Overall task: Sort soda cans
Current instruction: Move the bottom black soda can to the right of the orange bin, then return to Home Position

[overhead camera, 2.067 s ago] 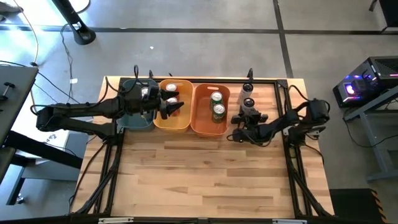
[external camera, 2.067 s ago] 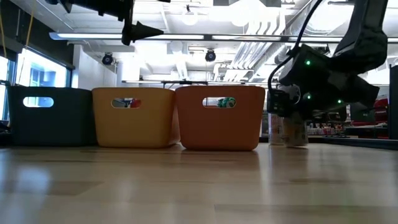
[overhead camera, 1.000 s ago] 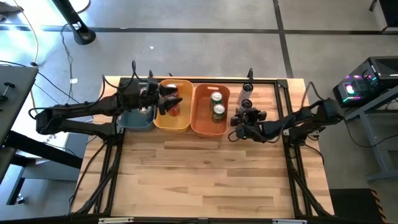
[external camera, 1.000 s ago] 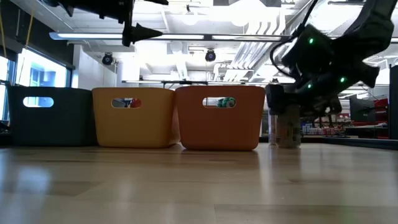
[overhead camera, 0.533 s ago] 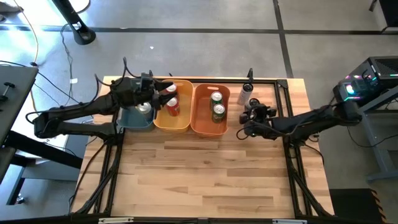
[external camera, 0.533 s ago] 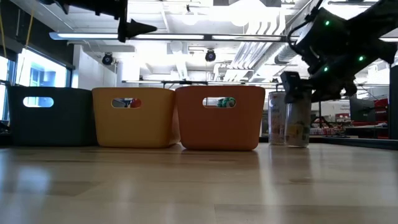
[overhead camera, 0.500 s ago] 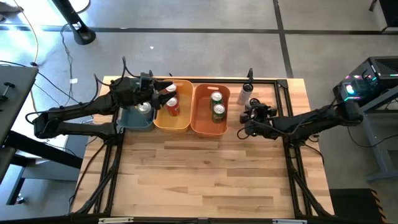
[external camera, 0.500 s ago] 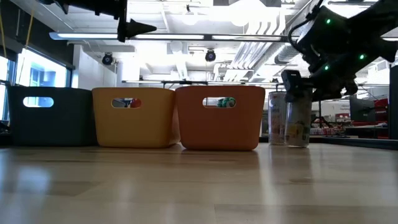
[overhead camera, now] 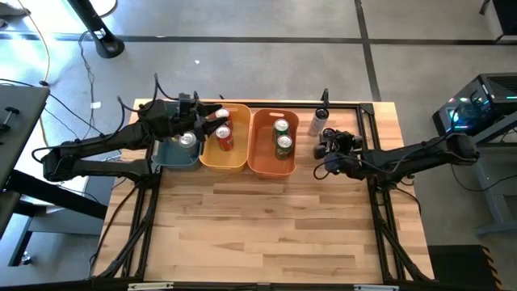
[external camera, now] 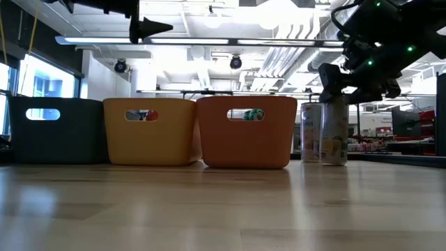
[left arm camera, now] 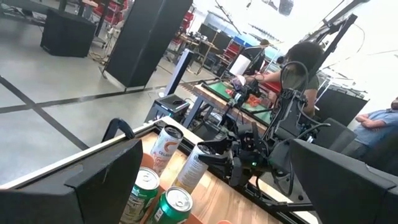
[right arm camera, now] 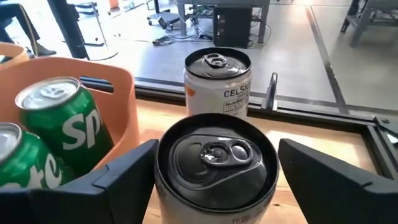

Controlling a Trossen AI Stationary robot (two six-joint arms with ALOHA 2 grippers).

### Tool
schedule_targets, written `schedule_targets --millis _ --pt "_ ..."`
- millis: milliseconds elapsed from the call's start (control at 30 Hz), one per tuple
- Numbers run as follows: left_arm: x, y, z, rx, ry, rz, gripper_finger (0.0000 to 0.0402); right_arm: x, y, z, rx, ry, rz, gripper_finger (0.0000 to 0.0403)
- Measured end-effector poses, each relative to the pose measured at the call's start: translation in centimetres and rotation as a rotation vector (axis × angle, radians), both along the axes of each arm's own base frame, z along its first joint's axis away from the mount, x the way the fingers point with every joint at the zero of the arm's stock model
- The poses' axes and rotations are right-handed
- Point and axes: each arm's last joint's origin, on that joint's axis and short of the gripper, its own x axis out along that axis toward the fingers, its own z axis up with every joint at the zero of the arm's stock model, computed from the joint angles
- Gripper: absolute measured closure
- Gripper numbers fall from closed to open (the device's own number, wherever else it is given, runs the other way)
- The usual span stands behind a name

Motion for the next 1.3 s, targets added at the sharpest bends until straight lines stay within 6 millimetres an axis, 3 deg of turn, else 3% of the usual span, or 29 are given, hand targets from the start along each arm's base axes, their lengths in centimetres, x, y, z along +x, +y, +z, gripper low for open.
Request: schedule_targets --millis 333,633,967,1200,1300 --pt "-0.1 0.0 0.1 0.003 -0.005 0.002 0.0003 1.0 0.0 1.0 -0.035 -0.065 0.038 0.0082" --pt "-0.4 0.1 0.3 0.033 -0.001 0.015 0.0003 0.5 0.0 2.1 -0.086 -0.053 0.041 0.0082" --pt "-1.9 0.7 2.0 0.084 -0.053 0.071 0.0003 -0.6 -0.2 6.9 -0.153 -0.082 0.080 0.0082" --pt "-2.3 0.6 1.4 -0.004 -0.013 -0.073 0.0003 0.2 0.3 11.9 -0.037 -0.286 0.355 0.0086" --pt "-2.2 0.1 0.7 0.015 -0.038 -0.125 0.0014 0.7 0.7 14.1 -0.009 -0.369 0.427 0.0114"
